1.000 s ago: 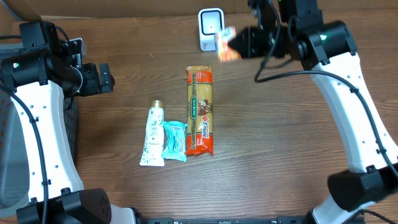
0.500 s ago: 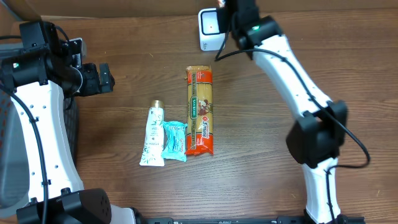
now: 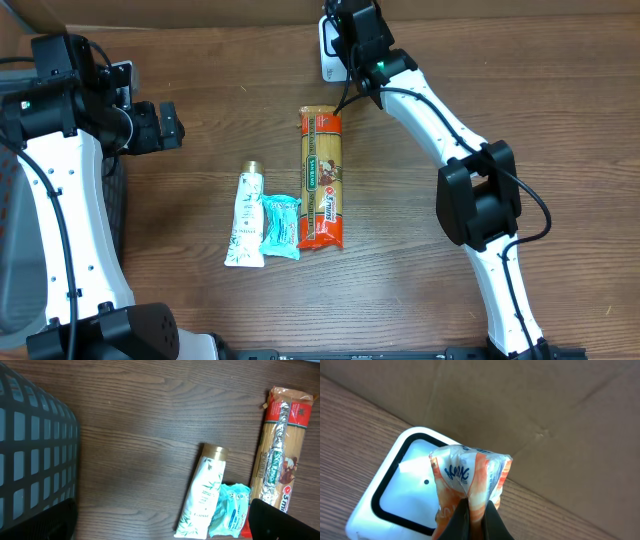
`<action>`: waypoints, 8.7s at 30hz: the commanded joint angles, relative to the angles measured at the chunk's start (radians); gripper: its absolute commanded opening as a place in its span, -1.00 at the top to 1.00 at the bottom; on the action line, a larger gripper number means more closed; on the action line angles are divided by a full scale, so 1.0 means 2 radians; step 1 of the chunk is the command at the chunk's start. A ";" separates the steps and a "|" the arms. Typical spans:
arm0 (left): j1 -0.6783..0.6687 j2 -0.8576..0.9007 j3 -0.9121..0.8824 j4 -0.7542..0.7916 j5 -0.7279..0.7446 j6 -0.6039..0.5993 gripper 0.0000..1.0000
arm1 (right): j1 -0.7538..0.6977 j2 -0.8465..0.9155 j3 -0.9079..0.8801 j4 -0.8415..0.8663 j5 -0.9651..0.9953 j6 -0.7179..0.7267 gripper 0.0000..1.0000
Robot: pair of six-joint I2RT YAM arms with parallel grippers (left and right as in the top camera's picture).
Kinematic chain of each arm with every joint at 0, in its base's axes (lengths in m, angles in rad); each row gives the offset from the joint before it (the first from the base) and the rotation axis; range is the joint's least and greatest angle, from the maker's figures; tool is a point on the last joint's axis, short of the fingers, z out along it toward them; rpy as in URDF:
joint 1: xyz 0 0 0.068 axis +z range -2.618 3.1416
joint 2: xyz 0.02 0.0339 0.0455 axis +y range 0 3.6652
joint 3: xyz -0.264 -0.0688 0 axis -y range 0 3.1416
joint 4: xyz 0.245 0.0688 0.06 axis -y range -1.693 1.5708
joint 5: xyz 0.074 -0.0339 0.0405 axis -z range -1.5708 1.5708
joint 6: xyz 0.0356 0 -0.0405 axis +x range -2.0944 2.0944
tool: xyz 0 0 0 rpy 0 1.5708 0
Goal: Scan the item barcode
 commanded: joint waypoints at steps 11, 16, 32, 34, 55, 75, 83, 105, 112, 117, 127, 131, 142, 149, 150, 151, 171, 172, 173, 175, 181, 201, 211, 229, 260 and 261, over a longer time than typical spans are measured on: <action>-0.001 -0.002 0.006 0.002 0.000 0.008 -1.00 | 0.006 0.022 0.007 0.024 0.016 -0.077 0.93; -0.001 -0.002 0.006 0.002 0.000 0.008 -1.00 | 0.007 0.024 0.007 0.030 0.016 -0.143 0.93; -0.001 -0.002 0.006 0.002 0.000 0.008 -0.99 | 0.021 0.025 0.007 0.030 0.016 -0.306 0.93; -0.001 -0.002 0.006 0.002 0.000 0.008 -0.99 | 0.022 0.023 0.007 0.029 0.017 -0.282 0.93; -0.001 -0.002 0.006 0.002 0.000 0.008 -0.99 | 0.016 -0.216 0.007 -0.326 -0.193 0.202 0.71; -0.001 -0.002 0.006 0.002 0.000 0.008 -1.00 | -0.247 -0.292 -0.191 -0.469 -0.258 0.363 0.93; -0.001 -0.002 0.006 0.002 0.001 0.008 -0.99 | -0.293 -0.292 -0.373 -0.341 -0.285 0.364 0.70; -0.001 -0.002 0.006 0.002 0.001 0.008 -0.99 | -0.228 -0.292 -0.301 -0.389 -0.416 0.241 -0.25; -0.001 -0.002 0.006 0.002 0.000 0.008 -0.99 | -0.119 -0.275 -0.321 -0.330 -0.416 0.260 -0.34; -0.001 -0.002 0.006 0.002 0.000 0.008 -0.99 | -0.049 -0.235 -0.321 -0.286 -0.395 0.300 -0.35; -0.001 -0.002 0.006 0.002 0.001 0.008 -0.99 | -0.004 -0.149 -0.321 -0.219 -0.460 0.322 -0.40; -0.001 -0.002 0.006 0.002 0.001 0.008 -1.00 | -0.004 -0.130 -0.321 -0.209 -0.466 0.338 -0.35; -0.001 -0.002 0.006 0.002 0.000 0.008 -0.99 | -0.004 -0.100 -0.320 -0.192 -0.516 0.338 0.84; -0.001 -0.002 0.006 0.002 0.001 0.008 -1.00 | -0.010 -0.123 -0.320 -0.217 -0.501 0.338 0.92; -0.001 -0.002 0.006 0.002 0.000 0.008 -1.00 | -0.011 -0.136 -0.320 -0.223 -0.486 0.338 0.92; -0.001 -0.002 0.006 0.002 0.001 0.008 -0.99 | -0.011 -0.147 -0.320 -0.229 -0.472 0.338 0.92; -0.001 -0.002 0.006 0.002 0.000 0.008 -1.00 | 0.042 -0.263 -0.311 -0.462 -0.031 0.401 0.93; -0.001 -0.002 0.006 0.002 0.000 0.008 -0.99 | 0.051 -0.259 -0.311 -0.457 -0.031 0.401 0.93; -0.001 -0.002 0.006 0.002 0.001 0.008 -1.00 | 0.063 -0.253 -0.311 -0.451 -0.031 0.401 0.93; -0.001 -0.002 0.006 0.002 0.000 0.008 -1.00 | 0.085 -0.242 -0.311 -0.440 -0.031 0.401 0.93; -0.001 -0.002 0.006 0.002 0.000 0.008 -1.00 | 0.148 -0.199 -0.311 -0.397 -0.051 0.397 0.87; -0.001 -0.002 0.006 0.002 0.001 0.008 -0.99 | 0.024 -0.220 -0.167 -0.479 -0.293 0.261 -0.58; -0.001 -0.002 0.006 0.002 0.001 0.008 -1.00 | -0.057 -0.219 -0.275 -0.459 -0.357 0.224 -0.59; -0.001 -0.002 0.006 0.002 0.001 0.008 -0.99 | -0.050 -0.219 -0.331 -0.406 -0.399 0.224 -0.59; -0.001 -0.002 0.006 0.002 0.000 0.008 -0.99 | 0.029 -0.237 -0.338 -0.367 -0.395 0.243 -0.27; -0.001 -0.002 0.006 0.002 0.001 0.008 -0.99 | 0.037 -0.237 -0.338 -0.371 -0.379 0.246 -0.27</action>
